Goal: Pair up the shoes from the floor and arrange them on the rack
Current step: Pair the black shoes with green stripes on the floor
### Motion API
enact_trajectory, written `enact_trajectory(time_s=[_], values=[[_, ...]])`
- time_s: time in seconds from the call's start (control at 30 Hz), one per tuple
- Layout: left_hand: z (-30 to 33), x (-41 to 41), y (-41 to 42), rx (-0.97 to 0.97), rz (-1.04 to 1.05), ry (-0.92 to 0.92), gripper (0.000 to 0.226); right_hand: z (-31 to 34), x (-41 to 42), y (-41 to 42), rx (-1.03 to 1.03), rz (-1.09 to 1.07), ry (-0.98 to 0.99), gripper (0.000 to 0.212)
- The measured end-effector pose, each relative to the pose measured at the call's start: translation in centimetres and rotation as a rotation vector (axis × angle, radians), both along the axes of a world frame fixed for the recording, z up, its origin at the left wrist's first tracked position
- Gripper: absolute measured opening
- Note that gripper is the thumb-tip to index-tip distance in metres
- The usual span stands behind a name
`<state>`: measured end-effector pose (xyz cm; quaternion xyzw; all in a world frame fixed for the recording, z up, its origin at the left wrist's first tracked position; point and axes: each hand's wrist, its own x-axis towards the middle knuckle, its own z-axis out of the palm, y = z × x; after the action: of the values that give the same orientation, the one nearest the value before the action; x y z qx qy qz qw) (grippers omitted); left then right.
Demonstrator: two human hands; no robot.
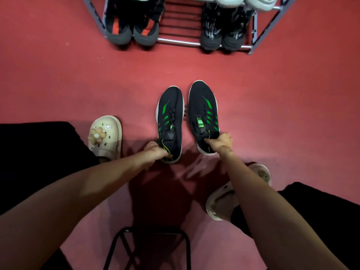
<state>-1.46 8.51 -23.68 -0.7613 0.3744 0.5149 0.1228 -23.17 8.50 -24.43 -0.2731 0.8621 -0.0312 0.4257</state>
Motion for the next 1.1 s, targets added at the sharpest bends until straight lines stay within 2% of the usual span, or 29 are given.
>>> enact_trajectory(time_s=[0.03, 0.1, 0.23, 0.3, 0.4, 0.47, 0.57, 0.63, 0.7, 0.87, 1.0, 1.07, 1.1], values=[[0.3, 0.0, 0.0, 0.006, 0.009, -0.004, 0.059, 0.0, -0.2, -0.1, 0.012, -0.033, -0.014, 0.075], [0.8, -0.1, -0.1, 0.005, 0.013, 0.007, 0.063, 0.0, -0.7, -0.4, 0.017, -0.071, -0.065, 0.061], [2.0, -0.6, -0.2, 0.001, 0.227, 0.154, 0.039, 1.3, -1.1, -0.7, -0.027, -0.168, -0.234, 0.024], [3.2, -0.7, -0.4, 0.002, 0.316, 0.259, 0.035, 2.5, -0.8, -0.6, -0.037, -0.213, -0.322, 0.028], [6.0, -0.3, -1.4, -0.078, 0.296, 0.318, 0.027, 5.5, 0.0, -0.8, -0.044, -0.184, -0.412, 0.018], [8.5, -0.1, -2.5, -0.103, 0.334, 0.384, 0.04, 8.1, 0.5, -1.1, -0.081, -0.212, -0.484, 0.019], [13.2, 0.1, -3.9, -0.082, 0.455, 0.543, 0.054, 12.4, 0.7, -1.3, -0.205, -0.239, -0.424, 0.009], [15.6, 0.5, -4.3, -0.116, 0.466, 0.616, 0.053, 15.2, 0.6, -1.2, -0.299, -0.264, -0.352, 0.021], [18.1, 1.0, -3.9, -0.152, 0.439, 0.656, 0.045, 17.9, 0.3, -0.8, -0.384, -0.301, -0.332, 0.023], [24.8, 2.6, -2.4, -0.28, 0.31, 0.721, 0.008, 24.8, -0.3, 0.9, -0.599, -0.305, -0.331, 0.029], [31.0, 3.2, -2.8, -0.4, 0.227, 0.818, 0.007, 29.9, -1.2, 1.1, -0.774, -0.323, -0.404, 0.031], [34.2, 3.0, -3.4, -0.446, 0.194, 0.867, 0.007, 32.3, -1.5, 0.7, -0.866, -0.283, -0.409, 0.021], [35.8, 2.9, -3.8, -0.484, 0.178, 0.886, 0.014, 33.4, -1.6, 0.3, -0.92, -0.267, -0.398, 0.017]])
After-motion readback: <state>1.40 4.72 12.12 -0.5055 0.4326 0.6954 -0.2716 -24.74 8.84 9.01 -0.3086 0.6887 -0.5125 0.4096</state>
